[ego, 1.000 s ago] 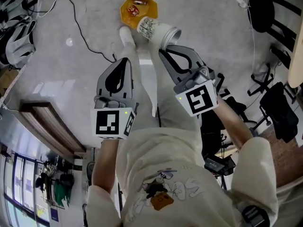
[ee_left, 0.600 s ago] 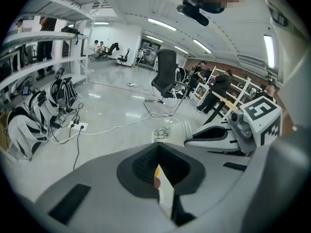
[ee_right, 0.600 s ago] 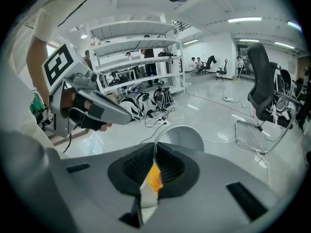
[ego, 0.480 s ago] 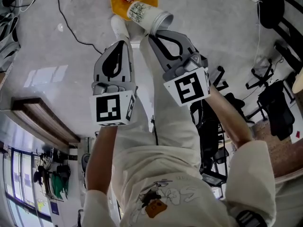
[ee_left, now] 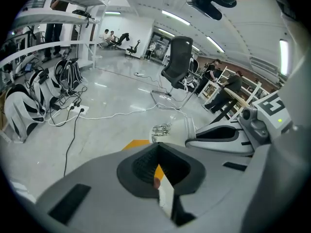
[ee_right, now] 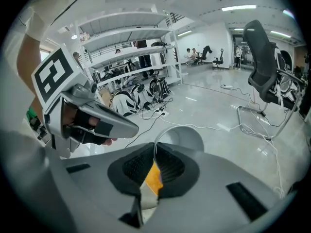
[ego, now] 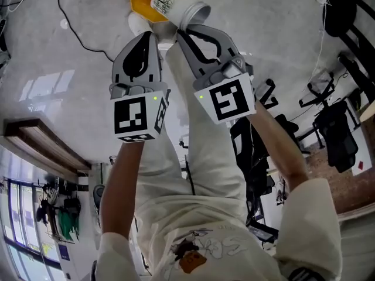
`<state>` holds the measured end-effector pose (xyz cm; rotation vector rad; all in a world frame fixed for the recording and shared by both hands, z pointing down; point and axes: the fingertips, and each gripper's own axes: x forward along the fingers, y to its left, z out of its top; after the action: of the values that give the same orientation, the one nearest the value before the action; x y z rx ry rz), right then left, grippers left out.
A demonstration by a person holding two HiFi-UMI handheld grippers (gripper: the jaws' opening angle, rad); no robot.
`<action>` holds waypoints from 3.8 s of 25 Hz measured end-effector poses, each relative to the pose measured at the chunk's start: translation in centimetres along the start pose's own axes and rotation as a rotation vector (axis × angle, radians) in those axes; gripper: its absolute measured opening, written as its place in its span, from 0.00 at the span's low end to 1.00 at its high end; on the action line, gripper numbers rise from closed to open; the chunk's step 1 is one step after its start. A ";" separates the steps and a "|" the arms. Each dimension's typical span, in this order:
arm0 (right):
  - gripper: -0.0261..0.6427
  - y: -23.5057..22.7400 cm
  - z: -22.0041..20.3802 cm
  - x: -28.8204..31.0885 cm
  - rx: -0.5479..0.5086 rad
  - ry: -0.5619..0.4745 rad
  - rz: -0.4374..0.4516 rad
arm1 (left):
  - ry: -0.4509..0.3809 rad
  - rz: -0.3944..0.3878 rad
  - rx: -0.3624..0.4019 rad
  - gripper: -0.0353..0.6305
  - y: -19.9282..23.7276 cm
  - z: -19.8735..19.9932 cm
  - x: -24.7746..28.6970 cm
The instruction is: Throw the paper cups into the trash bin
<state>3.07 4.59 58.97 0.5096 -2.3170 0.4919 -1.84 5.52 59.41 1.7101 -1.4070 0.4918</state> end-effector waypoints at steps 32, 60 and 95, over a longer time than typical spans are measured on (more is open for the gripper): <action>0.08 -2.9 -15.7 16.8 0.079 0.198 0.043 | 0.180 0.058 -0.053 0.06 9.5 -14.2 15.7; 0.11 -3.4 -11.4 12.2 0.242 0.229 -0.040 | 0.094 0.052 -0.063 0.06 7.5 -7.2 10.3; 0.05 5.0 20.7 -26.4 0.256 -0.143 -0.192 | -0.229 -0.049 0.095 0.06 -11.1 20.0 -26.5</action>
<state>7.00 4.75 25.29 0.9072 -2.3207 0.6811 -3.28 5.63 24.43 1.9215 -1.5179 0.3490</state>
